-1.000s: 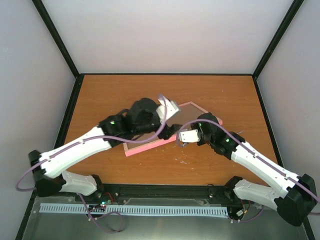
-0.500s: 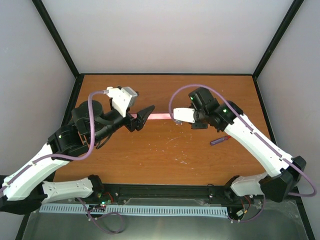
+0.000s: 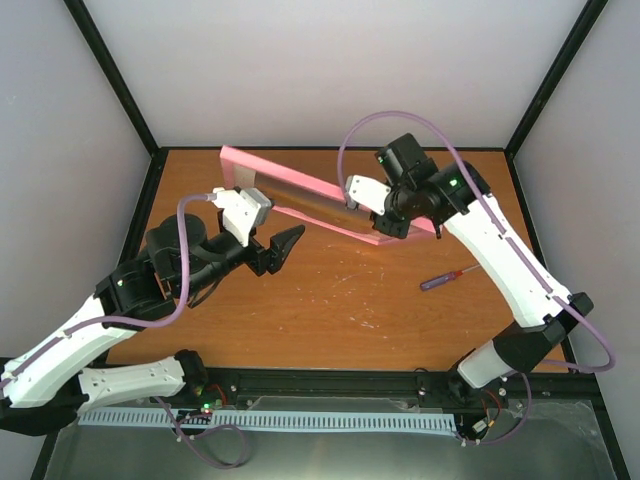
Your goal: Take the photo out of the frame
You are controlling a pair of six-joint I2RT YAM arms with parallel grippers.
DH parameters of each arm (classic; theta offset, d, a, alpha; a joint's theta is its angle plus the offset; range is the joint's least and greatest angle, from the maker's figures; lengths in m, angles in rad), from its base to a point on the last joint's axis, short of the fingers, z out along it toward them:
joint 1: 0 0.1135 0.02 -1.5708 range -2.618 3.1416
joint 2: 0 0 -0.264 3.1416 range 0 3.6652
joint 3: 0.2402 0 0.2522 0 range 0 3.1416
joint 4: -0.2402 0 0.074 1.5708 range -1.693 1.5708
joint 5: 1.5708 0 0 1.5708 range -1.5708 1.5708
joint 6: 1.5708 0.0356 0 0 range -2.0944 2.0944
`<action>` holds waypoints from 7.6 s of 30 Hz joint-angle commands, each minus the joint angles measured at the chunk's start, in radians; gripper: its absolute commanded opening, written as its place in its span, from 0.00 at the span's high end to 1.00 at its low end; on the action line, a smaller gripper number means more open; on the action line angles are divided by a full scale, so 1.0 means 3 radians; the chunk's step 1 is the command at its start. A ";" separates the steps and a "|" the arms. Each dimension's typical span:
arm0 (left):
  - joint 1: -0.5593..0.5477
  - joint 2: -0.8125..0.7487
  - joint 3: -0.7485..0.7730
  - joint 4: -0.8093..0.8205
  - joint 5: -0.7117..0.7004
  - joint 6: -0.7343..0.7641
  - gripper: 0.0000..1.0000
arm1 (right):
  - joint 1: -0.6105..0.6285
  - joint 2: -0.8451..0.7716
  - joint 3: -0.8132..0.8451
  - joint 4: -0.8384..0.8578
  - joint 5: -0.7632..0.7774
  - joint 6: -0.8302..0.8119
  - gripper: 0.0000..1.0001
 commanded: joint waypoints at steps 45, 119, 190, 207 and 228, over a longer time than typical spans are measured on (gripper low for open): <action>0.0777 0.0463 -0.1453 0.0678 0.0139 -0.1554 0.08 | -0.2595 0.0386 -0.2514 0.2597 -0.4114 0.2751 0.97; 0.1509 0.2857 -0.1274 0.1324 0.0272 -0.1902 0.84 | -0.2622 -0.0396 -0.2877 0.2588 -0.2415 0.1872 0.44; 0.3105 0.2146 -0.0818 0.0037 -0.0495 -0.0654 0.43 | -0.2676 -0.0669 -0.2852 0.2463 -0.2677 0.1562 0.42; 0.1204 0.2834 0.0116 0.0087 0.0305 -0.1720 0.47 | -0.2673 -0.0580 -0.2859 0.2481 -0.2589 0.1574 0.42; 0.0969 0.3768 0.0509 0.0269 0.0656 -0.1854 0.50 | -0.2676 -0.0516 -0.2852 0.2484 -0.2570 0.1541 0.42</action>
